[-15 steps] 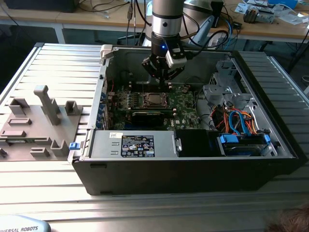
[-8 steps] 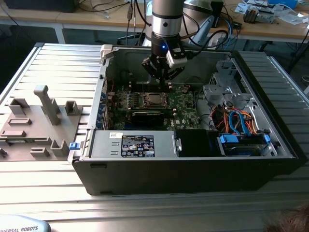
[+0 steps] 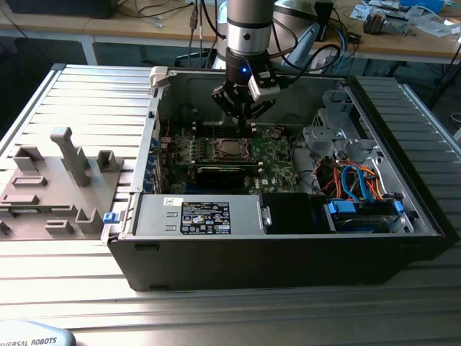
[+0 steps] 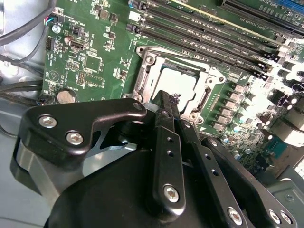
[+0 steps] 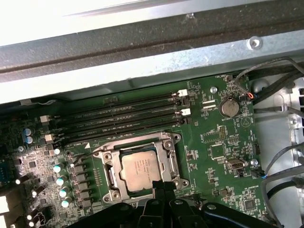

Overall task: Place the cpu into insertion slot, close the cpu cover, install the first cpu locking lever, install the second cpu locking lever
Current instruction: 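Install the first cpu locking lever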

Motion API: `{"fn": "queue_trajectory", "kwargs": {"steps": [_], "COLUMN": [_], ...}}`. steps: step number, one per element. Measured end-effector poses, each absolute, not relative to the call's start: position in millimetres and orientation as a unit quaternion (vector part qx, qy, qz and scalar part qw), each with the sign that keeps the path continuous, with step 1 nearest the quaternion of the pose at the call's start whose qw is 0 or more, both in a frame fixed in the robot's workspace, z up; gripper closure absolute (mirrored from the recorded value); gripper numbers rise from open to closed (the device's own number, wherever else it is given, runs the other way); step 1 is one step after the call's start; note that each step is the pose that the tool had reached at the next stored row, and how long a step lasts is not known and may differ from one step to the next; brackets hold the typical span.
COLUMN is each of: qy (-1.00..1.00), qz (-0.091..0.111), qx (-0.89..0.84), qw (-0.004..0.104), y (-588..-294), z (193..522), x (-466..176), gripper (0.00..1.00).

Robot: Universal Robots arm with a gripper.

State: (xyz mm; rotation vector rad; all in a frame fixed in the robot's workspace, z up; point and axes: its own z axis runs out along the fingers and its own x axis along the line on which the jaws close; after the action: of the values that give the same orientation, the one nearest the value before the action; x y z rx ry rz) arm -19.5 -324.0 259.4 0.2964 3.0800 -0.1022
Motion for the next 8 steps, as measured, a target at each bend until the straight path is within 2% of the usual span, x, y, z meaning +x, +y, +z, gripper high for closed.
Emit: {"fn": "queue_trajectory", "kwargs": {"steps": [5, 8], "qy": [0.995, 0.996], "qz": [-0.018, -0.017], "qx": [0.092, 0.087], "qw": [0.019, 0.015], "y": [-324.0, -324.0], "z": [259.2, 259.3], "x": [-19.4, -19.4], "gripper": [0.89, 0.89]}}
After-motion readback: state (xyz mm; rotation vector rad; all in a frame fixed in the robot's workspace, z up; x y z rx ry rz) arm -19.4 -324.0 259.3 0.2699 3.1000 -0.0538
